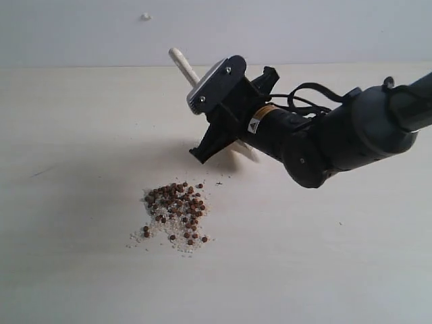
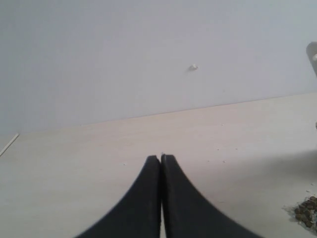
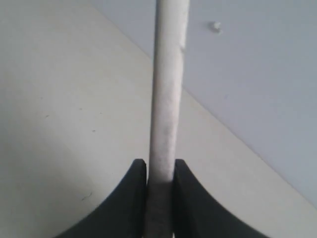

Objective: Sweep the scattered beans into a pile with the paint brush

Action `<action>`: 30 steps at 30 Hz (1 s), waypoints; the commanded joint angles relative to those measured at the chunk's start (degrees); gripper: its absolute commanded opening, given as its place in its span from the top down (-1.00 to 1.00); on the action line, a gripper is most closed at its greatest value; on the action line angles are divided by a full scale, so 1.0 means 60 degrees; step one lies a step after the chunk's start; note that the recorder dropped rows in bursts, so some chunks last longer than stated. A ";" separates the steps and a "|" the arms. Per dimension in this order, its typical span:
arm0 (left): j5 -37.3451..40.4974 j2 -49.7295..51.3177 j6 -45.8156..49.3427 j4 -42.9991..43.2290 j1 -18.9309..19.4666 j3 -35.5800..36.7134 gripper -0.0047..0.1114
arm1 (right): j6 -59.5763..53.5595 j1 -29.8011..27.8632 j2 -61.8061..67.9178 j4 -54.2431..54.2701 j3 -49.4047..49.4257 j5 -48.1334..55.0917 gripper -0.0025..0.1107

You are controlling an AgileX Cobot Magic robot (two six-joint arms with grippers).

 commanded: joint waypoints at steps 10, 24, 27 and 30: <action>-0.0043 -0.0048 0.0000 -0.0019 -0.0039 0.0028 0.92 | 0.3797 -0.0014 0.0286 -0.3342 0.0005 -0.0669 0.96; -0.0043 -0.0048 0.0000 -0.0019 -0.0039 0.0028 0.92 | 0.6066 -0.0014 -0.0177 -0.5366 0.0010 -0.1455 0.96; -0.0043 -0.0048 0.0000 -0.0019 -0.0039 0.0028 0.92 | 0.5642 -0.0014 -0.0561 -0.4716 0.0010 -0.1235 0.96; -0.0043 -0.0048 0.0000 -0.0019 -0.0039 0.0028 0.92 | 0.4116 -0.0014 -0.0871 -0.3646 0.0010 -0.0816 0.96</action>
